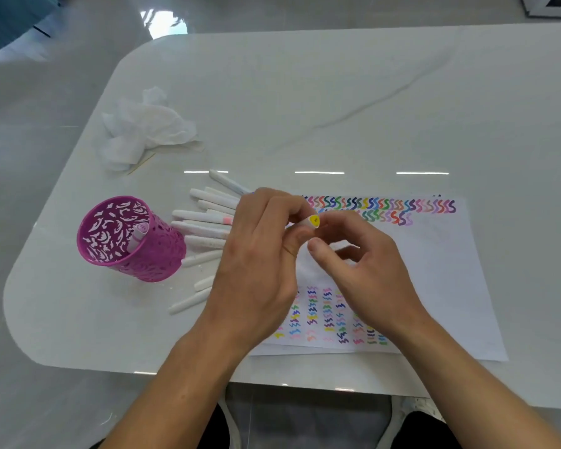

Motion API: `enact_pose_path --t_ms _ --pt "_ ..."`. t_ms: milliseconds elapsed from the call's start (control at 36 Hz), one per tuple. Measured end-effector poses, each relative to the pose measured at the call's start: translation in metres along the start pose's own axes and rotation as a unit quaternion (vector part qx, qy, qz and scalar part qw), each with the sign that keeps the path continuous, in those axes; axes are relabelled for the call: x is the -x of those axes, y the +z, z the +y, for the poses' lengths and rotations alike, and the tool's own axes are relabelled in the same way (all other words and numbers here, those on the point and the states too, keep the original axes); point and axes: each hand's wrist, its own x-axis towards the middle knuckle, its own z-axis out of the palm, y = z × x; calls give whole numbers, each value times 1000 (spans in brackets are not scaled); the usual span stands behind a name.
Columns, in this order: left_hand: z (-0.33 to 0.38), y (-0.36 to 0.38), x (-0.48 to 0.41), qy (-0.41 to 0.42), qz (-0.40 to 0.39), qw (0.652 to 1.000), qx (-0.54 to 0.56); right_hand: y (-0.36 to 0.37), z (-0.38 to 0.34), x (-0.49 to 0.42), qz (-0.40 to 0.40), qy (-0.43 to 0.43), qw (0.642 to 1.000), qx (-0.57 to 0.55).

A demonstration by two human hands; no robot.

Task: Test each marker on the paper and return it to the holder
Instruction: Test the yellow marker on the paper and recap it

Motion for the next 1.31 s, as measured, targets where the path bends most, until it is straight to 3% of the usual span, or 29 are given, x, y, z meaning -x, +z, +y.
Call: enact_pose_path --t_ms 111,306,444,556,806,1028,1306 --pt "7 7 -1 -19 19 994 109 -2 -2 2 -25 -43 998 31" --pt "11 15 -3 -81 29 964 253 -10 -1 1 12 -59 998 36" --pt "5 22 -4 -108 18 966 236 -23 3 0 14 -75 995 70" --pt "-1 27 -5 -68 -27 993 90 -31 9 -1 22 -93 979 183" --pt "-9 36 -6 -78 -210 974 -27 -46 21 -1 -59 -79 936 338" --pt "-7 45 -14 -81 -185 979 -12 -56 23 0 -66 -80 925 366" --pt "2 58 -20 -155 -197 965 78 -70 29 -1 -57 -69 920 382"
